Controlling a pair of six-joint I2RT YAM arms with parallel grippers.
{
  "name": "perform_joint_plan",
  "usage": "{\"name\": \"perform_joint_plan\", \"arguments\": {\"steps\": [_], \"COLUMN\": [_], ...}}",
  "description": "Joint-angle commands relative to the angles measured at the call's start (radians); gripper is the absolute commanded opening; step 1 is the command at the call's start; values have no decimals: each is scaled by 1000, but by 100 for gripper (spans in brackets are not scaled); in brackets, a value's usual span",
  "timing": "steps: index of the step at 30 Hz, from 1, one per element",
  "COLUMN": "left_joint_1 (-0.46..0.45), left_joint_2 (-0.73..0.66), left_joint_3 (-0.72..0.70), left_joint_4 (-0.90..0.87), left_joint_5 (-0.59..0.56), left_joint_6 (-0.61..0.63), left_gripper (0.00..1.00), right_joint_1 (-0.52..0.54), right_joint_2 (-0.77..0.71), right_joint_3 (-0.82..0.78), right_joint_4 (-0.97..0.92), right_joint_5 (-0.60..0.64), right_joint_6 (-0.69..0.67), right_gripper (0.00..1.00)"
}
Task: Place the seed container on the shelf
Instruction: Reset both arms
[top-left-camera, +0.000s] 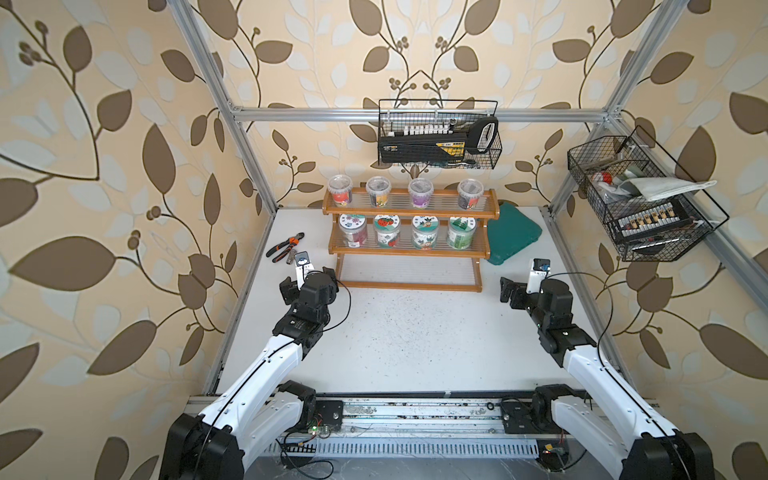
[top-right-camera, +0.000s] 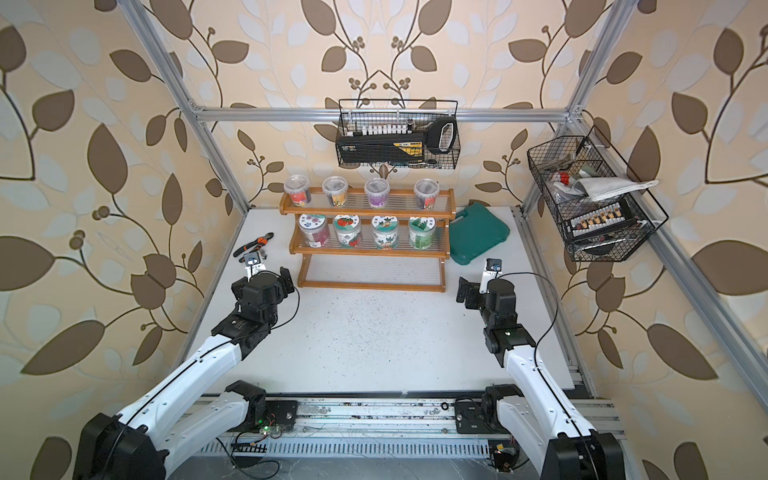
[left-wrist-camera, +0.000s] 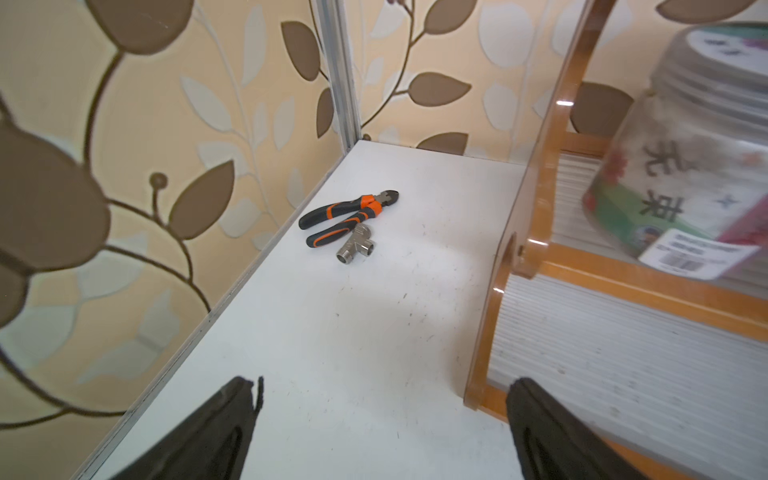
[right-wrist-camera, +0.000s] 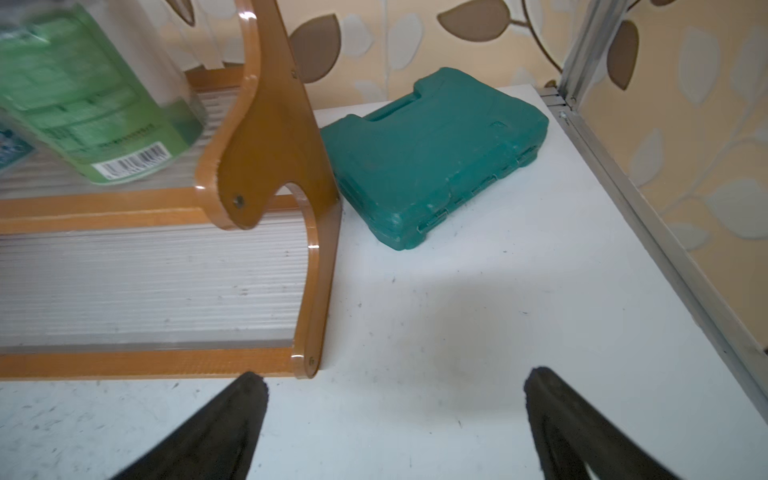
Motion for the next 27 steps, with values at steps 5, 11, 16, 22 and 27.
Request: {"name": "perform_joint_plan", "arguments": {"steps": [5,11,16,22,27], "left_joint_1": [135,231,285,301,329], "left_joint_2": [85,223,390,470,556], "left_joint_3": [-142,-248,-255,-205,-158], "left_joint_4": [338,614,796,778,753], "left_joint_5": [9,89,196,373,398], "left_joint_6": [23,73,95,157,147], "left_gripper": [98,98,98,98,99], "right_joint_1": [-48,-53,-87,-114,-112], "right_joint_2": [158,367,587,617,625], "right_joint_3": [-123,-163,-170,-133,-54], "right_joint_4": [444,765,988,949,812], "right_joint_5": [45,34,13,-70,-139], "right_joint_6": [-16,-73,-48,-51,-81], "right_gripper": [99,99,99,99,99]}}
